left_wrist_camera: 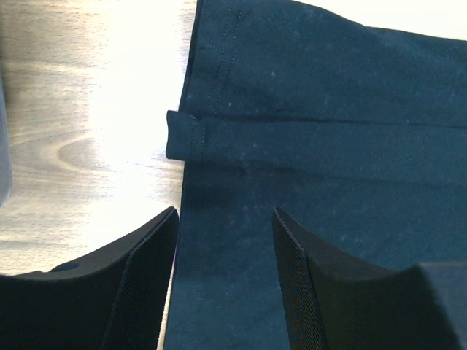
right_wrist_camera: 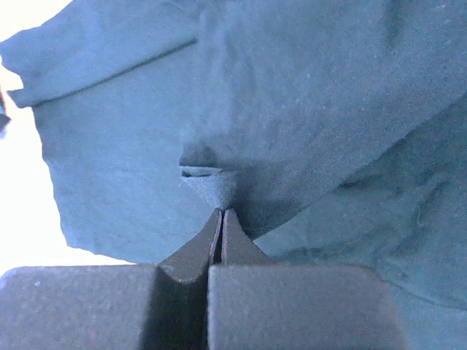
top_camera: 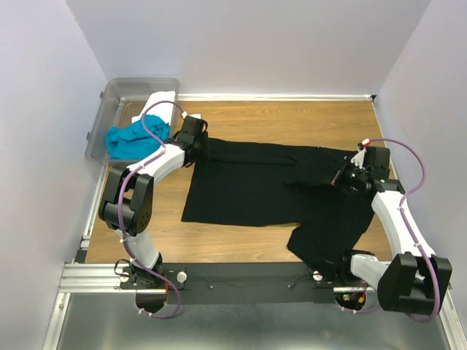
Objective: Fold and stack the t-shirts
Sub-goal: Fold the tshirt
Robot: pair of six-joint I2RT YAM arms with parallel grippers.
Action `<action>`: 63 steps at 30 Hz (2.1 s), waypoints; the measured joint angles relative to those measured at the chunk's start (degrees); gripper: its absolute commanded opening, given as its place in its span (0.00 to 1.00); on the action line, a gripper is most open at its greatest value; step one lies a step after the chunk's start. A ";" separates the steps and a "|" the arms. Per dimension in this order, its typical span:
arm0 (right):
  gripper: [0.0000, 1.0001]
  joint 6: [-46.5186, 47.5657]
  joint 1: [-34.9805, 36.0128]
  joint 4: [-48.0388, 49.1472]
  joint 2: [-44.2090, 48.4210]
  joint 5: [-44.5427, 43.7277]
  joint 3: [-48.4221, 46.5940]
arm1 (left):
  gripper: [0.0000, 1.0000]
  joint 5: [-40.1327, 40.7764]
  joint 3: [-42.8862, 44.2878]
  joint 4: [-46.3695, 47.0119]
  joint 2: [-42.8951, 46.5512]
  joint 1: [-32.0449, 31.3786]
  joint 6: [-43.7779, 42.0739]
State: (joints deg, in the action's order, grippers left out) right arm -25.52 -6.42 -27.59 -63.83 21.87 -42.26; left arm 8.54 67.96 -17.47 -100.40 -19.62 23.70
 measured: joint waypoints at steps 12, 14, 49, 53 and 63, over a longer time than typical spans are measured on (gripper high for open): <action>0.01 -4.02 -0.02 -8.37 3.52 -11.13 -0.07 | 0.62 0.00 0.00 -0.04 0.00 0.00 0.11; 0.01 -5.92 -0.02 -9.51 3.45 -15.30 0.28 | 0.62 0.00 0.04 -0.07 0.00 0.00 0.11; 0.78 -8.39 -2.93 -9.49 -12.35 -30.47 -13.62 | 0.61 0.00 11.93 -1.49 -8.22 0.00 0.70; 0.77 -10.08 -10.71 -2.34 -19.69 -27.71 -13.81 | 0.61 -0.17 17.35 -1.60 -13.79 0.37 1.66; 0.75 -12.02 -22.08 14.08 -31.74 -17.00 -16.00 | 0.58 -1.49 22.34 -2.12 -21.27 1.81 2.97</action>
State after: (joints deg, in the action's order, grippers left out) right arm -37.54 -28.49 -13.52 -95.57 4.86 -58.26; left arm 7.05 90.30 -19.59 -121.67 -17.80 26.68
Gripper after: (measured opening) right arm 0.759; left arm 0.589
